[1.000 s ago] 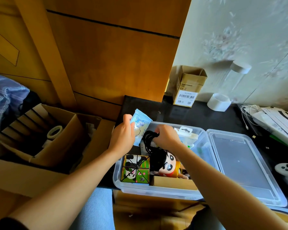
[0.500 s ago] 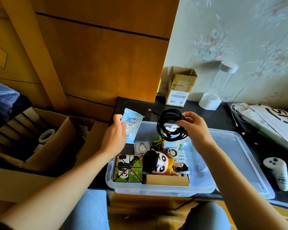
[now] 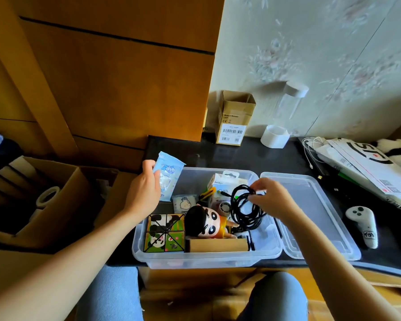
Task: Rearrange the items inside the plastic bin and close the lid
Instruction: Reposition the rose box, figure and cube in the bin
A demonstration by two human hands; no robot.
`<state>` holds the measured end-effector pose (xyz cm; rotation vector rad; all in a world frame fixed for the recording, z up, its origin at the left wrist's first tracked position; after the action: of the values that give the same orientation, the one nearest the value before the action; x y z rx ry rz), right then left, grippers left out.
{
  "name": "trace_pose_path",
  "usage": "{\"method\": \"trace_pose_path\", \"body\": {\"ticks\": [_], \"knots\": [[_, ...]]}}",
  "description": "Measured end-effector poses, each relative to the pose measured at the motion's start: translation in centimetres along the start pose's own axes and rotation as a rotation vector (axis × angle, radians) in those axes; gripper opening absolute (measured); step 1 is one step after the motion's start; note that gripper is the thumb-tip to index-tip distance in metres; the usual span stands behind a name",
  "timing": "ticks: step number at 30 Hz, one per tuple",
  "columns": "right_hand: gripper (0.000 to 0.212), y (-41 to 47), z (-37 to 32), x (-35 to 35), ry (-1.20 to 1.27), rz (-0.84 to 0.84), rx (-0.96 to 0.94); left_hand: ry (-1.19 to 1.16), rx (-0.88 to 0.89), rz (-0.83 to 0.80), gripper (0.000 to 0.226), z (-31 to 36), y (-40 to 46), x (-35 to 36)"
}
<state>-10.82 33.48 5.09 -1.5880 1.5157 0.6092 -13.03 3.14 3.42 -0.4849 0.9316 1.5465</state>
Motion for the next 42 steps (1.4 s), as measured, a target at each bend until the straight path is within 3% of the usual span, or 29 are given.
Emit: {"method": "trace_pose_path", "body": {"ticks": [2,4,9,13,16,24,28,33,36,40,42], "knots": [[0.036,0.0,0.0,1.3,-0.211,-0.052,0.014,0.0,-0.008,0.0,0.015,0.1,-0.1,-0.1],[0.041,-0.2,-0.7,1.0,-0.327,0.019,0.003,0.004,-0.005,-0.002,0.015,0.2,-0.2,-0.1],[0.032,-0.3,-5.3,0.5,-0.246,0.119,-0.198,-0.007,-0.009,0.007,0.017,0.4,-0.2,-0.4],[0.019,0.0,-9.5,3.4,-0.146,-0.078,-0.396,-0.022,-0.021,0.016,0.015,0.3,-0.2,-0.6],[0.025,0.7,-11.7,6.9,-0.273,-0.258,-0.494,-0.016,-0.03,0.018,0.015,0.3,-0.3,-0.7],[0.039,4.9,-12.0,14.8,-0.561,-0.633,-0.412,0.012,0.011,0.056,0.012,0.8,-0.2,-0.9],[0.031,6.5,-11.1,17.1,-0.698,-0.672,-0.335,0.015,0.038,0.07,0.01,0.7,0.0,-1.0],[0.048,5.2,-12.5,19.7,-0.843,-0.841,-0.518,-0.029,0.002,0.051,0.016,0.1,0.2,-0.4],[0.055,5.5,-12.5,20.7,-1.034,-0.829,-0.555,-0.023,-0.017,0.018,0.019,-0.3,0.4,0.1],[0.039,6.0,-13.0,21.2,-1.111,-0.751,-0.556,-0.037,0.001,0.015,0.023,-0.1,0.4,0.1],[0.035,5.9,-13.7,21.6,-1.235,-0.664,-0.715,-0.04,0.006,0.007,0.025,0.0,0.4,0.1]]}}
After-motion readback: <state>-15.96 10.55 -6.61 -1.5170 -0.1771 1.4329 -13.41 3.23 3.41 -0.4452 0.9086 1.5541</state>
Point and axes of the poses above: each hand's wrist, its own y-axis towards the middle knuckle, its own x-axis out of the palm, z = x × y, the point moved 9 cm from there along y, towards the middle knuckle, and after that the axes turned 7 degrees about -z, right-handed, at the moved point
